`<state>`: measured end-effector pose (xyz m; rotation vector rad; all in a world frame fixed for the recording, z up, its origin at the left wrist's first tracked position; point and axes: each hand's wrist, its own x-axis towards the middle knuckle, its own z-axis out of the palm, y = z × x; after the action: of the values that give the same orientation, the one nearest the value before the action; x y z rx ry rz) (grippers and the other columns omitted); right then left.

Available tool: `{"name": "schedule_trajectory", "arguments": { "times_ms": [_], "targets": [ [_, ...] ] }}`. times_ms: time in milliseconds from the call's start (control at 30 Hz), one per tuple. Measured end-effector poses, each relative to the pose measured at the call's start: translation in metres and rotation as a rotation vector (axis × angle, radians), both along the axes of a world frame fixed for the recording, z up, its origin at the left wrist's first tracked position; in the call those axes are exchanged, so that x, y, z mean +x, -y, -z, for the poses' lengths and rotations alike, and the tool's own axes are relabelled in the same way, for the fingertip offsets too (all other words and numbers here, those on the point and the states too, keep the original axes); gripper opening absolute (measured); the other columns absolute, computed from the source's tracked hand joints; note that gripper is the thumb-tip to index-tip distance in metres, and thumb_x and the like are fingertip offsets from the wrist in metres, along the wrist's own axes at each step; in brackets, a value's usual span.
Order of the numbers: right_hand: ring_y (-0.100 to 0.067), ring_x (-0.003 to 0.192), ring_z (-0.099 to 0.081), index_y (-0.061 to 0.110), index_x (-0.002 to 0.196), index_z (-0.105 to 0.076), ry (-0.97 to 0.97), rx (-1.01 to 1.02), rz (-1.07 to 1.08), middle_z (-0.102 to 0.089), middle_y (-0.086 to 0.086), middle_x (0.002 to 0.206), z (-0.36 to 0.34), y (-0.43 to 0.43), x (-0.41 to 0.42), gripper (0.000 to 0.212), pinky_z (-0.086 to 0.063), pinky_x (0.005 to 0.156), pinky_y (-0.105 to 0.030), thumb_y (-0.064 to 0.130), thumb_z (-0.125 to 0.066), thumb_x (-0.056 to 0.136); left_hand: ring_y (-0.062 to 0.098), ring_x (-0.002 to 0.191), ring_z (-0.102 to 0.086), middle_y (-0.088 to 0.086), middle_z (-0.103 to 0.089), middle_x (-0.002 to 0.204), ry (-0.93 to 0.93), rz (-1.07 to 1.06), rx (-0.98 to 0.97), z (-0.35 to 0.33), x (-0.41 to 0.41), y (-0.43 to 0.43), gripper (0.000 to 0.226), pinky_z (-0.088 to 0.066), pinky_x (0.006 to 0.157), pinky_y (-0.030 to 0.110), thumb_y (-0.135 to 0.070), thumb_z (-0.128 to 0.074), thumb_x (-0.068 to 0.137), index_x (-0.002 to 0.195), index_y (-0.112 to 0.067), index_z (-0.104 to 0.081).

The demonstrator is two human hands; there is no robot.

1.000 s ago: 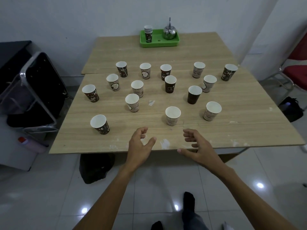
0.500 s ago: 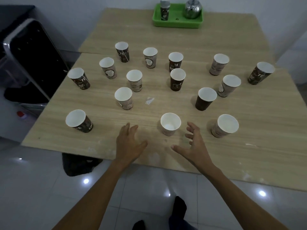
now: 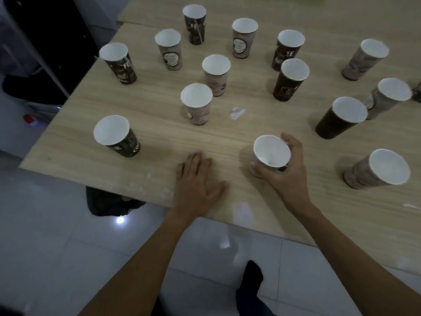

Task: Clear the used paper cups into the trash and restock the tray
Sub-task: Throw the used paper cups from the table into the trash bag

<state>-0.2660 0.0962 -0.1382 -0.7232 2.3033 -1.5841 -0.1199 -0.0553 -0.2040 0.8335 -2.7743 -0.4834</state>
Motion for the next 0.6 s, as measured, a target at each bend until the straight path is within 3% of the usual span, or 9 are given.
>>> {"name": "schedule_trajectory", "arguments": {
  "times_ms": [100, 200, 267, 400, 500, 600],
  "targets": [
    [0.012, 0.105, -0.047, 0.016, 0.132, -0.038, -0.022, -0.027, 0.025, -0.042, 0.024, 0.118, -0.005, 0.023, 0.028, 0.08, -0.042, 0.08, -0.004, 0.016, -0.084, 0.067, 0.031, 0.136, -0.04, 0.015, -0.045, 0.144, -0.052, 0.096, 0.046, 0.002, 0.02, 0.01, 0.068, -0.025, 0.111, 0.044, -0.06, -0.044, 0.084, 0.128, -0.01, -0.056],
    [0.002, 0.109, -0.049, 0.014, 0.133, -0.036, -0.02, -0.055, 0.009, -0.042, 0.007, 0.128, -0.009, 0.05, 0.066, 0.084, -0.043, 0.074, -0.003, 0.014, -0.086, 0.066, 0.03, 0.132, -0.045, 0.015, -0.05, 0.141, -0.1, 0.204, 0.006, 0.004, 0.05, 0.028, 0.06, -0.034, 0.107, 0.047, -0.053, -0.045, 0.087, 0.125, -0.008, -0.058],
    [0.002, 0.109, -0.05, 0.016, 0.134, -0.036, -0.012, -0.064, -0.002, -0.044, 0.007, 0.128, -0.01, 0.067, 0.09, 0.086, -0.044, 0.076, -0.004, 0.019, -0.086, 0.065, 0.031, 0.13, -0.046, 0.016, -0.051, 0.139, -0.135, 0.255, 0.002, 0.006, 0.073, 0.043, 0.056, -0.035, 0.106, 0.048, -0.048, -0.046, 0.089, 0.125, -0.007, -0.059],
    [0.003, 0.11, -0.051, 0.018, 0.132, -0.041, -0.055, -0.049, -0.009, -0.047, 0.023, 0.119, -0.009, 0.1, 0.14, 0.087, -0.046, 0.09, -0.019, 0.039, -0.083, 0.059, 0.029, 0.134, -0.042, 0.014, -0.05, 0.141, -0.197, 0.302, -0.011, 0.012, 0.121, 0.07, 0.051, -0.023, 0.111, 0.042, -0.043, -0.043, 0.093, 0.126, -0.007, -0.058],
    [0.016, 0.105, -0.047, 0.013, 0.13, -0.043, -0.083, -0.083, -0.031, -0.044, 0.024, 0.118, -0.008, 0.124, 0.175, 0.085, -0.043, 0.086, -0.008, 0.038, -0.082, 0.058, 0.027, 0.138, -0.034, 0.014, -0.046, 0.144, -0.214, 0.338, -0.032, 0.015, 0.152, 0.089, 0.052, -0.015, 0.114, 0.038, -0.041, -0.041, 0.095, 0.131, -0.005, -0.054],
    [0.017, 0.104, -0.047, 0.012, 0.128, -0.042, -0.056, -0.125, -0.062, -0.045, 0.02, 0.117, -0.007, 0.146, 0.207, 0.083, -0.041, 0.084, -0.005, 0.032, -0.083, 0.058, 0.026, 0.141, -0.028, 0.015, -0.041, 0.147, -0.245, 0.364, -0.036, 0.024, 0.184, 0.108, 0.05, -0.015, 0.117, 0.039, -0.035, -0.049, 0.094, 0.135, -0.007, -0.048]
  ]
}}
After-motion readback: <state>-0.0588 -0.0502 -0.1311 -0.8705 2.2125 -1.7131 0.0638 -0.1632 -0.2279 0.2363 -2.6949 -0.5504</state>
